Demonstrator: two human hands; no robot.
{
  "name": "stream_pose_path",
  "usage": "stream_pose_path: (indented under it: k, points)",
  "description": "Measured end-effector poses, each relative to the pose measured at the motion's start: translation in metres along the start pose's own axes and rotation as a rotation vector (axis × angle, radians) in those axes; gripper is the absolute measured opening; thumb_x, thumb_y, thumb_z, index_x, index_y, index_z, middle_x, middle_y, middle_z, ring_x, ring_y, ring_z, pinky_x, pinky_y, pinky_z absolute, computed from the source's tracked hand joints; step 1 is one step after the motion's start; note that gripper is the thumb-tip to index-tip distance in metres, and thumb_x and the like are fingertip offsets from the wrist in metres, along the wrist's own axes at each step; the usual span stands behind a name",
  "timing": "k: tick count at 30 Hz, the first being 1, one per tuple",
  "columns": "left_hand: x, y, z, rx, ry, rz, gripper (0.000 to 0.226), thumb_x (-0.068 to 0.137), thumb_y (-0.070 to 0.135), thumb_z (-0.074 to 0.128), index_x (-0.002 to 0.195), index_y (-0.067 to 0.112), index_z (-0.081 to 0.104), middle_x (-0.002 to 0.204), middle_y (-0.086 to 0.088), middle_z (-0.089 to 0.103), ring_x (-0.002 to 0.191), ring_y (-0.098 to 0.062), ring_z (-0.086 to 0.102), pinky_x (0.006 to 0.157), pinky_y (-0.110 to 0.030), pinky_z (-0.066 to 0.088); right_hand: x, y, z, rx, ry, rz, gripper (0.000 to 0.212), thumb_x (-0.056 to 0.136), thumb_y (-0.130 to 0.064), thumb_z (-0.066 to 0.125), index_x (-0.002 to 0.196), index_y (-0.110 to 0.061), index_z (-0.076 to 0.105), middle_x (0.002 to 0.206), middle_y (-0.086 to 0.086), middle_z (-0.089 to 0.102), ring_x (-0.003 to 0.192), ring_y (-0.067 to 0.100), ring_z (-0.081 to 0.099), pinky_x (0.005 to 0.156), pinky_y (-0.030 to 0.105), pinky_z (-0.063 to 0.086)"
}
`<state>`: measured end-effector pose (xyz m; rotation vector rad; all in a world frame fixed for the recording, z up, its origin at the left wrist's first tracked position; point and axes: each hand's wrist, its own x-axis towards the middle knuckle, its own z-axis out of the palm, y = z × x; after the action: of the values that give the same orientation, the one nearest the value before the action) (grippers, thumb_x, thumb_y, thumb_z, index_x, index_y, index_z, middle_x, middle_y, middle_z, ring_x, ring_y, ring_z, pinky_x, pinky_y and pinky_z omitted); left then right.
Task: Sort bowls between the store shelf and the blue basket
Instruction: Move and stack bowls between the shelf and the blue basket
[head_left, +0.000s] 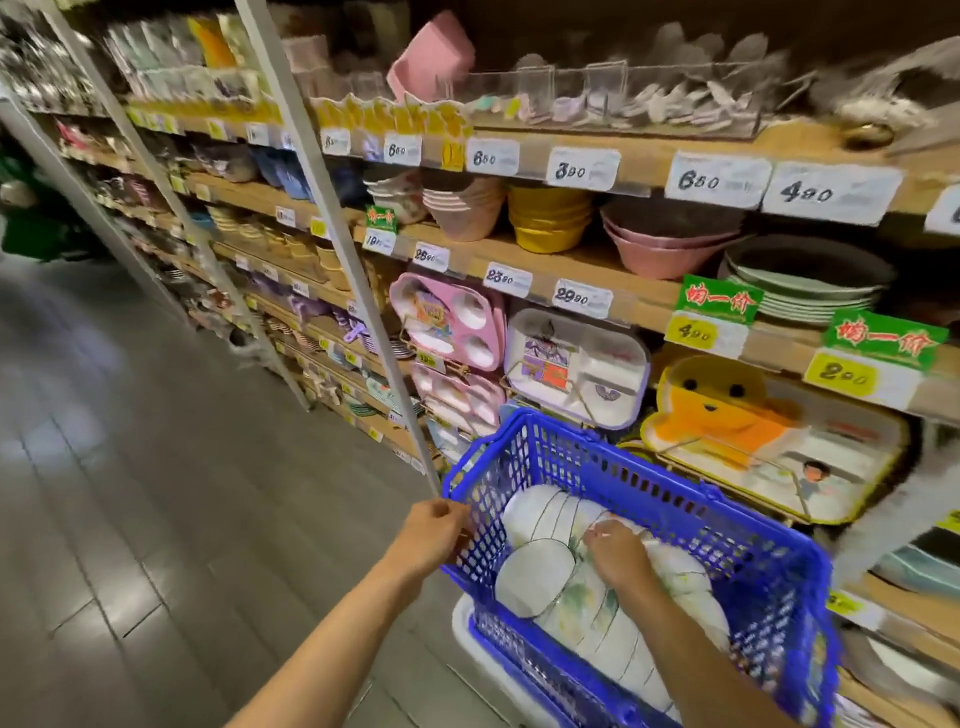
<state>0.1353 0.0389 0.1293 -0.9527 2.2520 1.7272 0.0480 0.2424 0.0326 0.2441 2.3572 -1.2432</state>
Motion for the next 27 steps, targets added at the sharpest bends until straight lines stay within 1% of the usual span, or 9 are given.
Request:
stream_pose_path:
  k: [4,9,11,12,14,16,18,21,27]
  points:
    - [0.058,-0.003,0.009,0.171,-0.064,-0.029,0.016,0.092,0.008,0.048,0.079,0.008,0.055,0.075,-0.014,0.052,0.069,-0.02,0.045,0.06,-0.03,0.036,0.032,0.011,0.021,-0.254,-0.019,0.073,0.033,0.098,-0.027,0.047,0.113,-0.003,0.063,0.122,0.016,0.063,0.117,0.031,0.056,0.095,0.029,0.043]
    - [0.117,-0.029,0.037,0.458,-0.218,-0.05,0.013,0.089,0.004,0.049,0.078,0.006,0.055,0.076,-0.012,0.054,0.07,-0.019,0.049,0.064,-0.035,0.043,0.05,0.02,0.053,-0.467,0.009,0.108,0.034,0.092,-0.032,0.052,0.111,-0.007,0.064,0.121,0.012,0.063,0.114,0.029,0.058,0.088,0.03,0.047]
    - [0.138,-0.046,0.048,0.547,-0.284,-0.078,0.015,0.089,0.007,0.051,0.089,-0.001,0.064,0.092,-0.018,0.068,0.085,-0.03,0.064,0.077,-0.042,0.049,0.053,0.023,0.065,-0.529,0.026,0.131,0.037,0.089,-0.034,0.054,0.115,-0.008,0.062,0.123,0.012,0.061,0.115,0.028,0.058,0.09,0.032,0.049]
    - [0.148,-0.053,0.054,0.597,-0.323,-0.088,0.019,0.089,0.009,0.053,0.095,-0.003,0.066,0.1,-0.023,0.069,0.096,-0.034,0.065,0.082,-0.042,0.049,0.054,0.024,0.069,-0.566,0.026,0.139,0.04,0.089,-0.035,0.054,0.118,-0.009,0.06,0.124,0.012,0.06,0.117,0.029,0.056,0.092,0.033,0.049]
    - [0.163,-0.067,0.065,0.705,-0.399,-0.105,0.024,0.088,0.014,0.058,0.103,-0.001,0.067,0.108,-0.023,0.068,0.101,-0.033,0.063,0.082,-0.037,0.046,0.057,0.025,0.076,-0.627,-0.003,0.155,0.04,0.088,-0.029,0.053,0.122,-0.009,0.057,0.128,0.012,0.057,0.121,0.03,0.052,0.097,0.037,0.046]
    - [0.174,-0.08,0.075,0.723,-0.489,-0.157,0.032,0.082,0.014,0.062,0.11,0.0,0.066,0.108,-0.019,0.068,0.099,-0.028,0.063,0.082,-0.035,0.047,0.061,0.026,0.081,-0.662,-0.035,0.167,0.039,0.087,-0.02,0.049,0.124,-0.01,0.054,0.131,0.011,0.054,0.126,0.031,0.045,0.106,0.042,0.037]
    - [0.184,-0.095,0.084,0.703,-0.602,-0.227,0.044,0.076,0.013,0.064,0.116,-0.006,0.063,0.109,-0.019,0.066,0.101,-0.028,0.062,0.088,-0.04,0.049,0.065,0.026,0.083,-0.662,-0.051,0.184,0.037,0.089,-0.016,0.045,0.124,-0.011,0.055,0.131,0.011,0.053,0.127,0.031,0.043,0.107,0.045,0.032]
    - [0.199,-0.115,0.094,0.729,-0.644,-0.308,0.044,0.087,0.004,0.061,0.129,-0.007,0.051,0.126,-0.025,0.058,0.115,-0.037,0.058,0.097,-0.048,0.049,0.069,0.029,0.085,-0.669,-0.038,0.207,0.036,0.094,-0.013,0.039,0.126,-0.013,0.056,0.129,0.012,0.055,0.12,0.031,0.049,0.1,0.044,0.037]
    - [0.217,-0.128,0.097,0.804,-0.684,-0.24,0.039,0.093,0.005,0.05,0.131,-0.004,0.05,0.128,-0.025,0.058,0.114,-0.038,0.06,0.091,-0.046,0.054,0.068,0.033,0.089,-0.659,-0.014,0.24,0.048,0.092,-0.013,0.044,0.138,-0.023,0.05,0.134,0.011,0.053,0.123,0.031,0.049,0.103,0.044,0.037]
